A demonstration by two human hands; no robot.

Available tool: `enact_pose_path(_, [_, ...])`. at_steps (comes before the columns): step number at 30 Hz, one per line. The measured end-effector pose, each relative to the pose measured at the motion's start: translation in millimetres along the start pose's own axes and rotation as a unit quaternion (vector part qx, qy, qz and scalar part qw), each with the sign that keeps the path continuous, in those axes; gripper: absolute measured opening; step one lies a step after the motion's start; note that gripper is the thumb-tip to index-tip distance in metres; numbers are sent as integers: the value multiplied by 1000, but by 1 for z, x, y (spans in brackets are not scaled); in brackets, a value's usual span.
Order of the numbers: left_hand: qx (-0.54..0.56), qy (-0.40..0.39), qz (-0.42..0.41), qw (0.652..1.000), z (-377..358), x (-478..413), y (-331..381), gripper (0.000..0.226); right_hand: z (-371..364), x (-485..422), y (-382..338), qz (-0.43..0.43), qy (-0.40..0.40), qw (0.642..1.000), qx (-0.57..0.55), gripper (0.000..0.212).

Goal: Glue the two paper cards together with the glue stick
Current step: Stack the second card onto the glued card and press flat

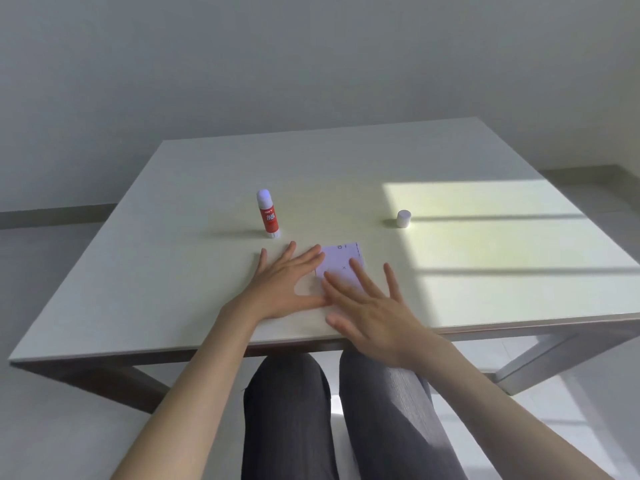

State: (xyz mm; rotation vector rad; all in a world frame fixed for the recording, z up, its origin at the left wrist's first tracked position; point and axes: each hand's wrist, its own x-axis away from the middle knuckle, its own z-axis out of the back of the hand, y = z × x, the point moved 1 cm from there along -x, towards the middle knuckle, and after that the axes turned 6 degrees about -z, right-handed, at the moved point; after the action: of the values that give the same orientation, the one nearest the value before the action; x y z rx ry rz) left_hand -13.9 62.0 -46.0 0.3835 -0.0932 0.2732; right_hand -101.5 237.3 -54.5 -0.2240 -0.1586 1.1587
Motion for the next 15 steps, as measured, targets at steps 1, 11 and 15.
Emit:
enact_pose_path(1, [2,-2,-1,1000,0,0,-1,84,0,-2,2,7,-16,1000,12,76])
enact_pose_path(11, [5,-11,3,1000,-2,-1,-2,88,5,-31,7,-24,-22,998,62,72])
enact_pose_path(15, [6,-14,1,1000,-2,-1,-2,89,4,-29,13,0,-37,998,55,69])
